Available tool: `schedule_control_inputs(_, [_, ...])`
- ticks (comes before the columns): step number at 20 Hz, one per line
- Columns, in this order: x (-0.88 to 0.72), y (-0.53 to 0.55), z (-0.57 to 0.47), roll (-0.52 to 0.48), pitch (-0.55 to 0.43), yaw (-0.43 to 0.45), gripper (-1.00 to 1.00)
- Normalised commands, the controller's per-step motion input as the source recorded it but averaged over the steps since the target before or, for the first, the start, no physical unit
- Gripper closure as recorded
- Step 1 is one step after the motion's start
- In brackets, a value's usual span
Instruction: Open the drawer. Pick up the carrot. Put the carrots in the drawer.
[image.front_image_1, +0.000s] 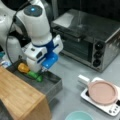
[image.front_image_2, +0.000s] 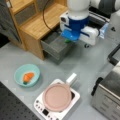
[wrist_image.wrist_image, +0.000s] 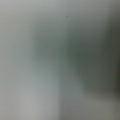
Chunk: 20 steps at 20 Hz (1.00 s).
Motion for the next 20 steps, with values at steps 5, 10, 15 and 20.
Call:
schedule_control_inputs(5, [-0.07,0.11,-0.01,0.013,-0.094,-0.111,-1.00])
schedule_control_inputs(10, [-0.07,0.05,0.04,-0.012,-0.067,-0.097,-1.00])
schedule_control_inputs(15, [-0.05,-0.03,0.10,-0.017,-0.031,-0.079,-1.00])
schedule_control_inputs(20, [0.01,-0.06,0.11,-0.011,-0.002,-0.058,-1.00])
